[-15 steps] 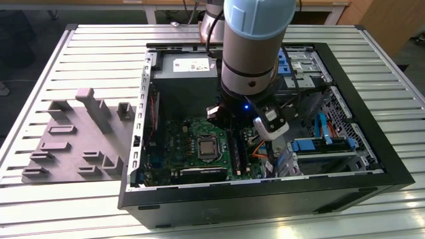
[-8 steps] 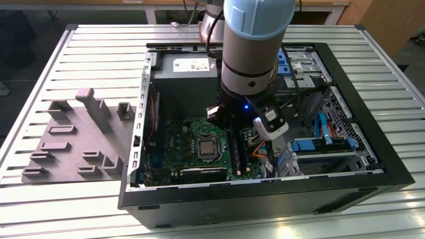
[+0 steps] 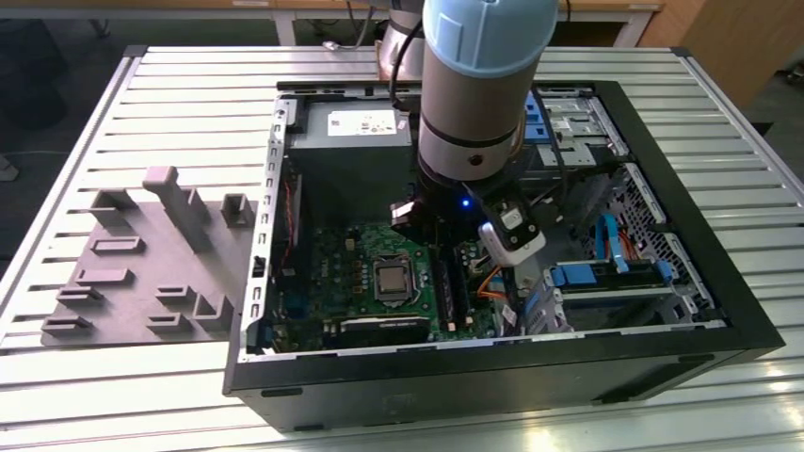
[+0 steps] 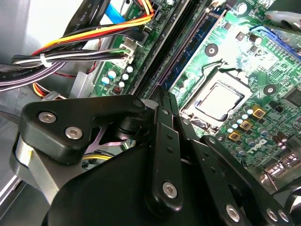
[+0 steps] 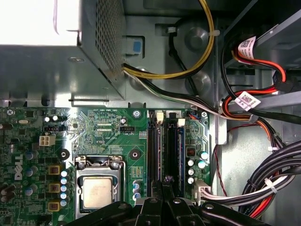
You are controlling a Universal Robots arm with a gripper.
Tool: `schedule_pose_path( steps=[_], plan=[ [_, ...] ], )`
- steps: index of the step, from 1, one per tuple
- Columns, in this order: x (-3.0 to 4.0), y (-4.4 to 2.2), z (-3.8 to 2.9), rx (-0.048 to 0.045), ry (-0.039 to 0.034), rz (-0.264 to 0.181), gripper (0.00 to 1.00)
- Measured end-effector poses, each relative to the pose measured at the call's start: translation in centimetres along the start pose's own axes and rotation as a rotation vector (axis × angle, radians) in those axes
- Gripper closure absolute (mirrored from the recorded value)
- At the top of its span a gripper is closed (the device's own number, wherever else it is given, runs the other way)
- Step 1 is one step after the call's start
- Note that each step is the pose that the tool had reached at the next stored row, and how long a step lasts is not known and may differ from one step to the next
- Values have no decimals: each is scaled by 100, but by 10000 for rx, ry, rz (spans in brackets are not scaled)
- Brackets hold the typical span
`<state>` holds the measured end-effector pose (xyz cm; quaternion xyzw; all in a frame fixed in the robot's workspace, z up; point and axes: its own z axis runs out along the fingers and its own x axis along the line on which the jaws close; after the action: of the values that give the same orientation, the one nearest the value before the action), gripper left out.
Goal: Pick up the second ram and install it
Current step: 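Insert the second ram into the second slot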
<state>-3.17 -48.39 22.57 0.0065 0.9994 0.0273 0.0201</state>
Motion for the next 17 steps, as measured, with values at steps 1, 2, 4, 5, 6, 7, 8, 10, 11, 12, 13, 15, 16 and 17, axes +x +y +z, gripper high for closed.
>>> schedule_pose_path(
  steps=[1,2,4,5,6,7,8,10,11,12,13,15,16,17],
  plan=[
    [0,0,1,4,0,0,89],
    [0,0,0,5,0,0,89],
    [0,0,1,4,-1,7,89],
    [0,0,1,5,-1,22,89],
    [0,0,1,6,-2,40,89],
    [0,0,1,7,-3,57,89],
    [0,0,1,7,-4,69,89],
    [0,0,1,7,-4,72,89],
    [0,0,1,8,-4,73,89],
    [0,0,1,8,-4,74,89],
    [0,0,1,8,-4,75,89],
    [0,0,4,7,-5,76,89],
    [0,0,9,5,-5,76,89],
    [0,0,13,5,-5,76,89]
  ],
)
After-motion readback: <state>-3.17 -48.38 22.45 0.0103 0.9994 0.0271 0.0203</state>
